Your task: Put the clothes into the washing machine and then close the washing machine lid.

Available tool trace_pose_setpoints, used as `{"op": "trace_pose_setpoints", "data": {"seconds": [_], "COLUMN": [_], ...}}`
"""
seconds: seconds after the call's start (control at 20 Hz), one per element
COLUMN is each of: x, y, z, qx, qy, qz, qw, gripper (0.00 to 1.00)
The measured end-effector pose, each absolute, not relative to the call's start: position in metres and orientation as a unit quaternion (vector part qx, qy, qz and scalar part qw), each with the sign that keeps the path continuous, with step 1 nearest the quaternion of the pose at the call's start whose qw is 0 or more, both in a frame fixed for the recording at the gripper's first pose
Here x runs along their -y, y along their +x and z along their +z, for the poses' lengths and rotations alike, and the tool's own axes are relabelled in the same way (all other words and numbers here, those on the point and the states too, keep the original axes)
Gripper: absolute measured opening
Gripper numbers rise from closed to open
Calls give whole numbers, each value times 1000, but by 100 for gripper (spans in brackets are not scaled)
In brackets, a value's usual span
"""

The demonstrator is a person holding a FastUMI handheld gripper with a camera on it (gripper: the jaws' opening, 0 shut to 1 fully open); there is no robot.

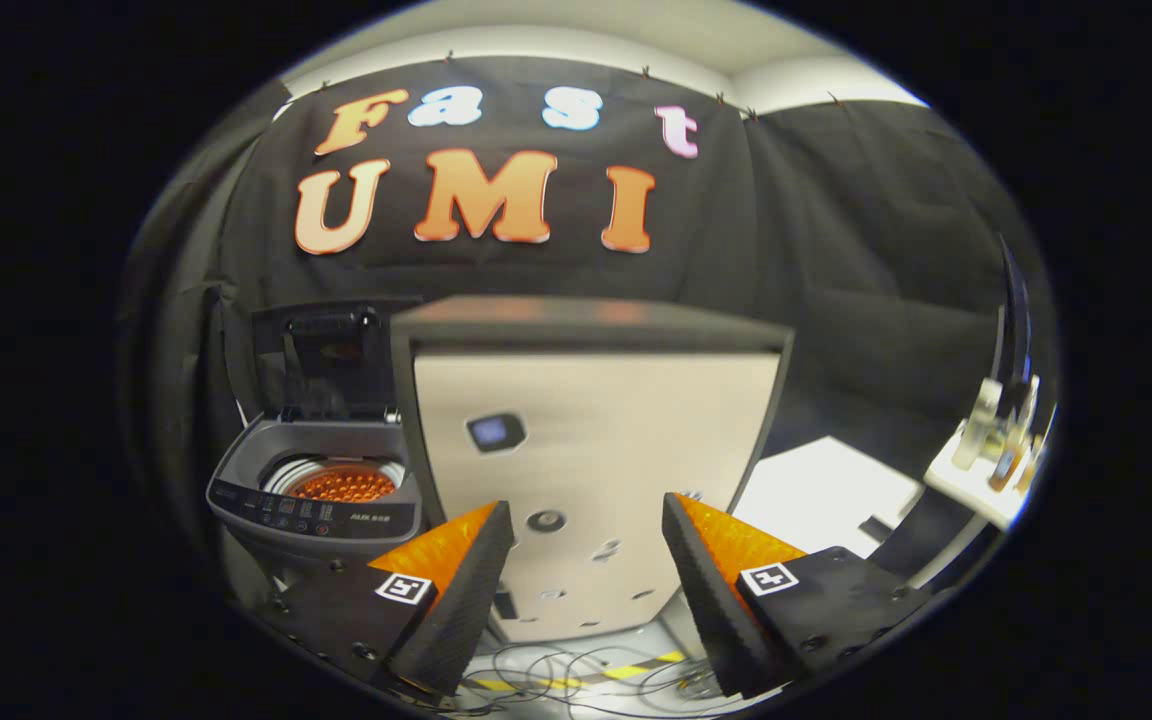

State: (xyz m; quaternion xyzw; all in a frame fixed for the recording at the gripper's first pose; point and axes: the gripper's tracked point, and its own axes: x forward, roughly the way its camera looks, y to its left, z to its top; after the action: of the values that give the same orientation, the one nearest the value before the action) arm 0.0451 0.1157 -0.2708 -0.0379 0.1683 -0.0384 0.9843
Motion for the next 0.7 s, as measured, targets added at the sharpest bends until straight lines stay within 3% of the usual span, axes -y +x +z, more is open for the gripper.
{"op": "trace_pose_setpoints", "data": {"seconds": [0.45,0.7], "x": [-341,-432], "y": [151,257], "z": [-68,-35], "qx": [-20,-15], "qy": [60,23], "qz": [137,177], "qw": [988,984], "gripper": [98,97]}}
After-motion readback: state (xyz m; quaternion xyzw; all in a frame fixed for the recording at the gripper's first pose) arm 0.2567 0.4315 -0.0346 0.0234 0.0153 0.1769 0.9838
